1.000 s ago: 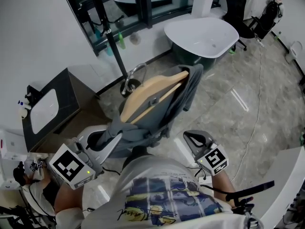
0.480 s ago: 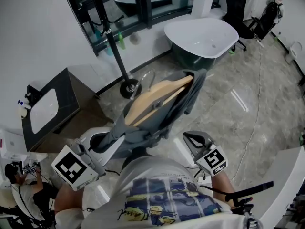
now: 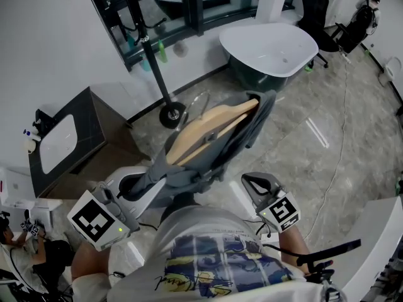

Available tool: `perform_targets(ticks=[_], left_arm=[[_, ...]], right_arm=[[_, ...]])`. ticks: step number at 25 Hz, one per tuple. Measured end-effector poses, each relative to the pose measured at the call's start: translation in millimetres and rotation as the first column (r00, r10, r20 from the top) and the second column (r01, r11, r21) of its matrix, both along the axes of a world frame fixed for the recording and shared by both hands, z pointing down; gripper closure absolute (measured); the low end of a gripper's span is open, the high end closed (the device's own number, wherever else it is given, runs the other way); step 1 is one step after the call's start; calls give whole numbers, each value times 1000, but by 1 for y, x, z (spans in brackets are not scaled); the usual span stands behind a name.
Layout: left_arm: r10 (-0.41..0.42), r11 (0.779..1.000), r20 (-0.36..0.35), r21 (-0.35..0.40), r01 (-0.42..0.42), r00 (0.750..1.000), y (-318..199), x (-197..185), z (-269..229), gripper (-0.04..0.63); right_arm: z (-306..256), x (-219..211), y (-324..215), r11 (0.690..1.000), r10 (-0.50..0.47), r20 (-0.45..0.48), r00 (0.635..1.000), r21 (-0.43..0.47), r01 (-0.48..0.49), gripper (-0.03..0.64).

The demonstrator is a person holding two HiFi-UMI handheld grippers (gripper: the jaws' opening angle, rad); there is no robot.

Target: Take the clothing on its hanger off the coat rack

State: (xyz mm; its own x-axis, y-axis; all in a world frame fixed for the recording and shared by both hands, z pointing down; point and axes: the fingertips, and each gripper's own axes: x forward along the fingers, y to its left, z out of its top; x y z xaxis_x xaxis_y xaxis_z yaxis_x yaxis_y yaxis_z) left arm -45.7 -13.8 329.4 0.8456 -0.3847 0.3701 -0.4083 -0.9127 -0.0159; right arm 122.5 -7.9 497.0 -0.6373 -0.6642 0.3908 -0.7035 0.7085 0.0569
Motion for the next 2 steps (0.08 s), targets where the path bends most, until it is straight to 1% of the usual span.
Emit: perform_targets(ticks=[2], left_arm=[[0, 1000, 1, -1, 0, 1000, -1, 0, -1, 588]], right_arm=[[-4, -2, -1, 1000, -7, -4, 1000, 4, 7, 615]])
